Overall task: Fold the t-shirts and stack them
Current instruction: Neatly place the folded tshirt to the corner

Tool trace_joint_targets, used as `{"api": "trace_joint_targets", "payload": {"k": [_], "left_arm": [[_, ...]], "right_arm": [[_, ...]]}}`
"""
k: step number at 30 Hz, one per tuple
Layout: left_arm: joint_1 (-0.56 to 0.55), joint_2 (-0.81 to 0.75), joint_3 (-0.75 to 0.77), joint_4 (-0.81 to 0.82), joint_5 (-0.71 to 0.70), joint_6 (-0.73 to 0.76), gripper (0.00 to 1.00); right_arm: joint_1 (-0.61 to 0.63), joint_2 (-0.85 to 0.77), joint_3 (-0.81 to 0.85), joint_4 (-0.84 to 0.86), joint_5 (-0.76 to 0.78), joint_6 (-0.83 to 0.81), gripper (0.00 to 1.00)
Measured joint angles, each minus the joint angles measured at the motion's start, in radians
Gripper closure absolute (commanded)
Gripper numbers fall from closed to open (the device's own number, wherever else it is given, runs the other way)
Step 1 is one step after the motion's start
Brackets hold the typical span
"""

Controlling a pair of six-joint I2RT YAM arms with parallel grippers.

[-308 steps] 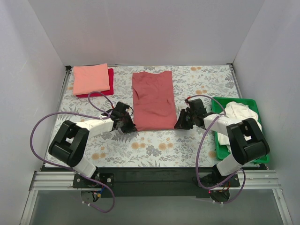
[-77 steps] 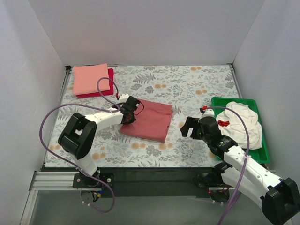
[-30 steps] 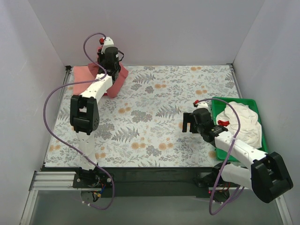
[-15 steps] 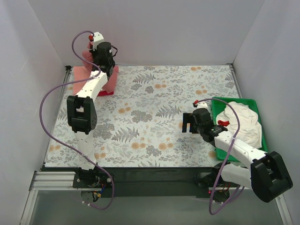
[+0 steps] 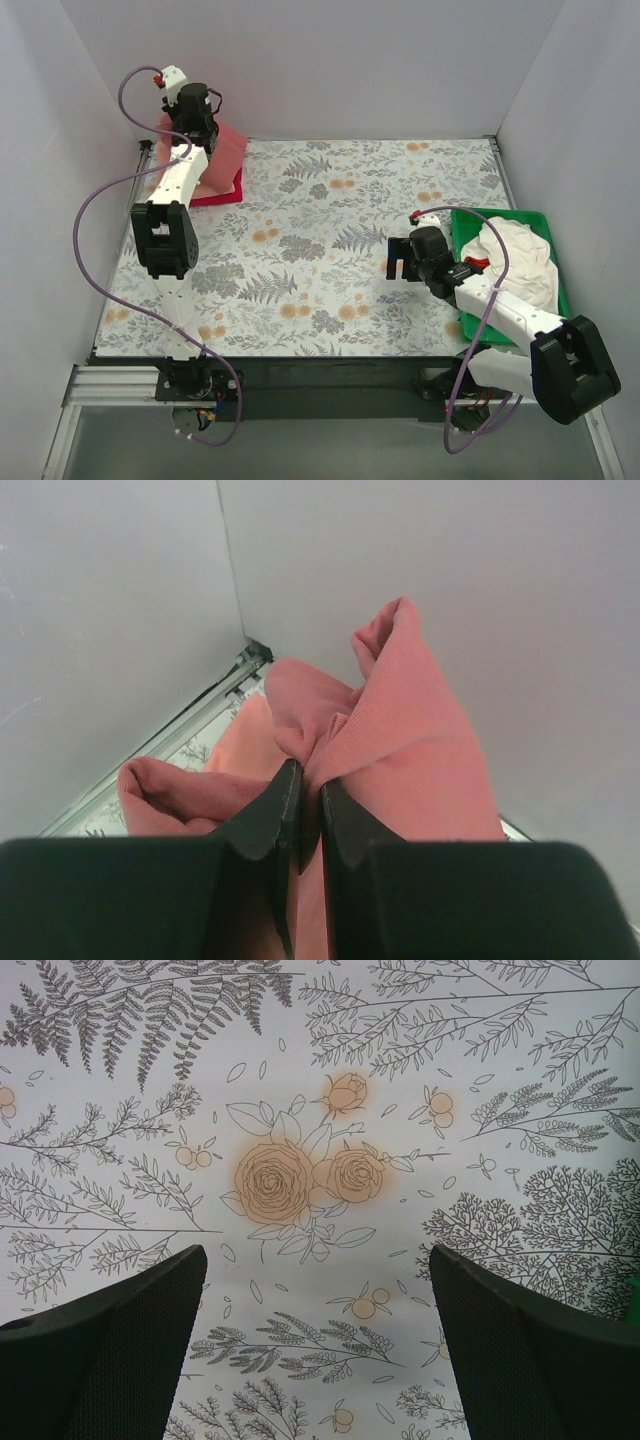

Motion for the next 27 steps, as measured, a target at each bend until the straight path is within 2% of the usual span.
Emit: {"api": "trace_joint_targets", "payload": {"k": [8, 18, 26, 27], "left_arm": [[0.045, 0.008, -0.071, -0.052, 0.031, -0.086, 1.00], [0.153, 0.080, -0.071, -0.119, 0.074, -0.165, 1.00], [0.208, 0.088, -0.129, -0.171, 0.127, -0.244, 1.00], [0.212, 0.088, -0.130, -0.177, 0.132, -0.251, 0.80]], "right_arm": [[-0.003, 0.023, 0.026, 0.002, -0.021, 0.000, 0.02], [-0.003, 0.023, 0.030, 0.002, -0.031, 0.002, 0.02], [-0.003, 0.041, 0.045, 0.002, -0.054, 0.003, 0.02], [-0.003, 0.041, 0.045, 0.002, -0.057, 0.003, 0.02]]}}
